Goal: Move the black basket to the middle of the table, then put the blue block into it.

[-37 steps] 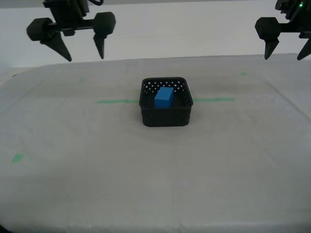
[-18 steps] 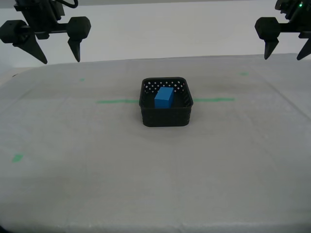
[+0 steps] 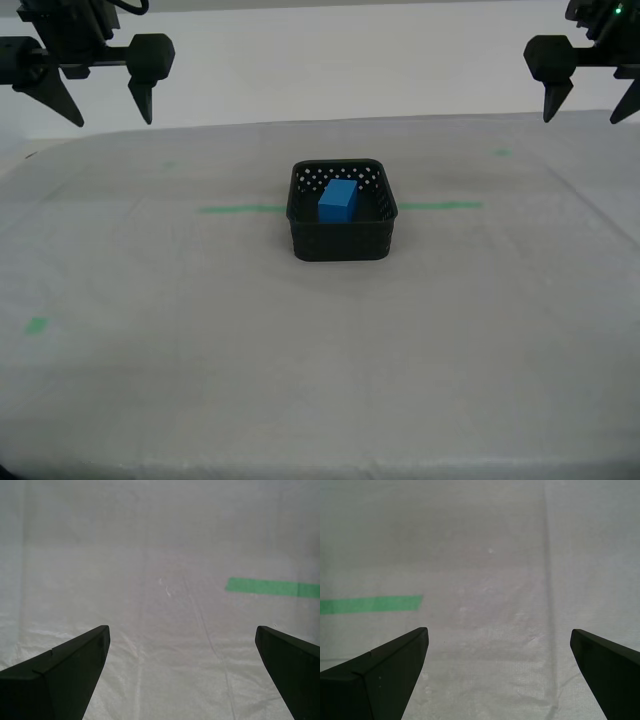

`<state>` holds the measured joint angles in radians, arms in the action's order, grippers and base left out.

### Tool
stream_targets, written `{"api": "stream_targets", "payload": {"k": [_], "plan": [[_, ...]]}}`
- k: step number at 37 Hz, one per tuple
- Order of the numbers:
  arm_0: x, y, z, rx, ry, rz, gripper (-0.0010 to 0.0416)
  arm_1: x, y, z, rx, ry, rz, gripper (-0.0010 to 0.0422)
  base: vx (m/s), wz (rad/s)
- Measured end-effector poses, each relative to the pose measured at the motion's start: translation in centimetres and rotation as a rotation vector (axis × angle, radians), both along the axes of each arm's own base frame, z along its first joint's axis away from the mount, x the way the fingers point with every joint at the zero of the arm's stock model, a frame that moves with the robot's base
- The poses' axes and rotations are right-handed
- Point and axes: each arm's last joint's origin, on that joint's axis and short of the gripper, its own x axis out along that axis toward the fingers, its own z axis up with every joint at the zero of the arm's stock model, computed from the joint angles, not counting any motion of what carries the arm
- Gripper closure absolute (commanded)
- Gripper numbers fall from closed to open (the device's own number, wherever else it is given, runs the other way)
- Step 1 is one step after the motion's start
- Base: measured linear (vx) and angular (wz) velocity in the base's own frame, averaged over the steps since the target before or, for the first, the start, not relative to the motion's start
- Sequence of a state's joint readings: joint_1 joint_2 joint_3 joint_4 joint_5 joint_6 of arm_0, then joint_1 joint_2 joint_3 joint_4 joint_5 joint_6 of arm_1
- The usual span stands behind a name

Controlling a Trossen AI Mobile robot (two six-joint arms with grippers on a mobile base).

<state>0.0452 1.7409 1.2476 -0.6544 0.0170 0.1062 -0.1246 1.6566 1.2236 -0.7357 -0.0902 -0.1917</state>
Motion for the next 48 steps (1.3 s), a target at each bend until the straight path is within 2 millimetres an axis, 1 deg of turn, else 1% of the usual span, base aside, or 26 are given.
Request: {"api": "stream_targets", "payload": {"k": [48], "plan": [[0.01, -0.04, 0.00, 0.000, 0.000, -0.001, 0.0007, 0.05, -0.01, 0.04, -0.001, -0.006, 0.000, 0.0012, 0.000, 0.000]]}}
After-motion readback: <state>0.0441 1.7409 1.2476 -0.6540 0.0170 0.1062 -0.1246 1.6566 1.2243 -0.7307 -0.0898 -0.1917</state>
